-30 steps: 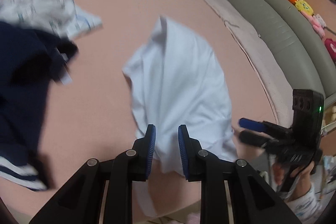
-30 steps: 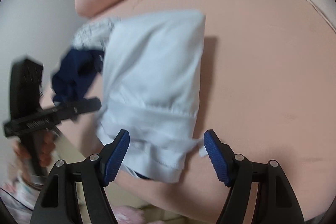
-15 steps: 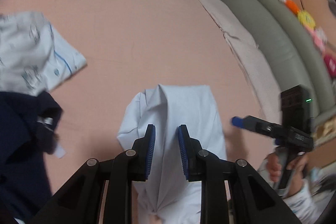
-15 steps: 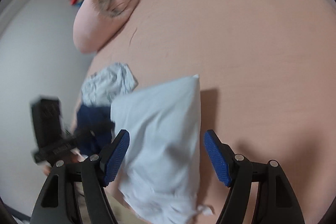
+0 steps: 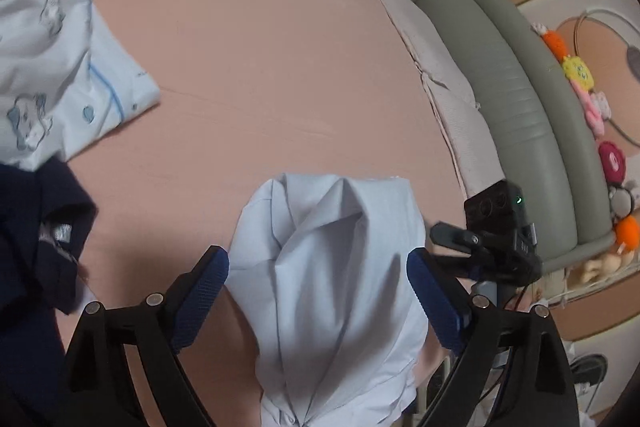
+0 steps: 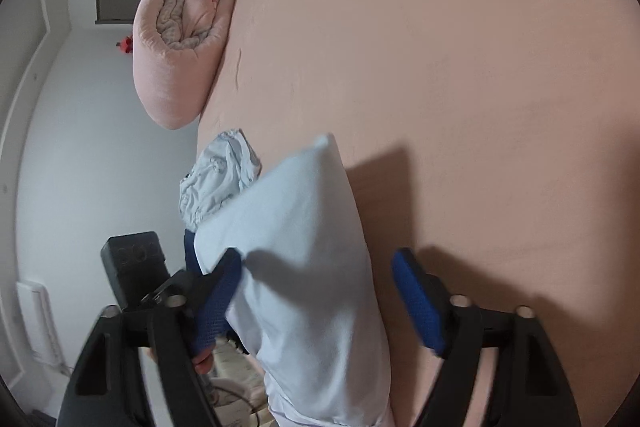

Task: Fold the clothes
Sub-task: 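Grasp the end of the folded shirt with both grippers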

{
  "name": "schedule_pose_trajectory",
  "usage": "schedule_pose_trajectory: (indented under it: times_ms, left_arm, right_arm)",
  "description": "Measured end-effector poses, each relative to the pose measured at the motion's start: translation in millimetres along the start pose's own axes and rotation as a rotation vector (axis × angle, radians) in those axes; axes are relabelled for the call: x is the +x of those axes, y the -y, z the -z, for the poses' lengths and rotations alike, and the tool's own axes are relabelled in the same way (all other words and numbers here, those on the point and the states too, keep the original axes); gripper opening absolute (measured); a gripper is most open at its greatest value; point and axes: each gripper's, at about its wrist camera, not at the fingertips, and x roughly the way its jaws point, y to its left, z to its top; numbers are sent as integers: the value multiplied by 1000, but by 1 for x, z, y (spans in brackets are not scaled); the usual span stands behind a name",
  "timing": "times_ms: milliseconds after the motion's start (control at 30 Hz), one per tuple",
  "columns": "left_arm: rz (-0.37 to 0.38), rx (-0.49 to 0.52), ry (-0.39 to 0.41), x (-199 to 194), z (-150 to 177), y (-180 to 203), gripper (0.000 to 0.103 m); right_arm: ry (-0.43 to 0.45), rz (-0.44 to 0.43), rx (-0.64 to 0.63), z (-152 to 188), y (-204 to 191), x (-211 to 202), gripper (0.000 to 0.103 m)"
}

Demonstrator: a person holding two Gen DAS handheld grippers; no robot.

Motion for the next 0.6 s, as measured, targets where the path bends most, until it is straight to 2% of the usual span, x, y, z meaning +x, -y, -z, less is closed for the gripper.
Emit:
schedule_pose_trajectory:
  times_ms: [67, 200, 233, 433, 567, 600]
  left_arm:
    - [19, -5, -22, -3, 4, -3, 91]
    - [-39, 0, -36, -9, 12, -12, 92]
    - [-31, -12, -37, -10, 15, -15, 92]
    - [117, -185, -28, -1, 32, -44, 93]
    - [204, -260, -2, 10, 42, -50, 95]
    - [206, -255, 7, 11, 43, -47, 95]
  right_arm:
    - [-11, -10, 7, 4, 6, 1, 88]
    - [-3, -26, 6, 12, 11, -5, 88]
    - [-7, -20, 6, 14, 11, -8, 88]
    - [15, 10, -5, 23, 9, -15, 89]
    - [38, -38, -4, 26, 4, -9, 103]
    - [35, -55, -4, 27, 2, -5, 103]
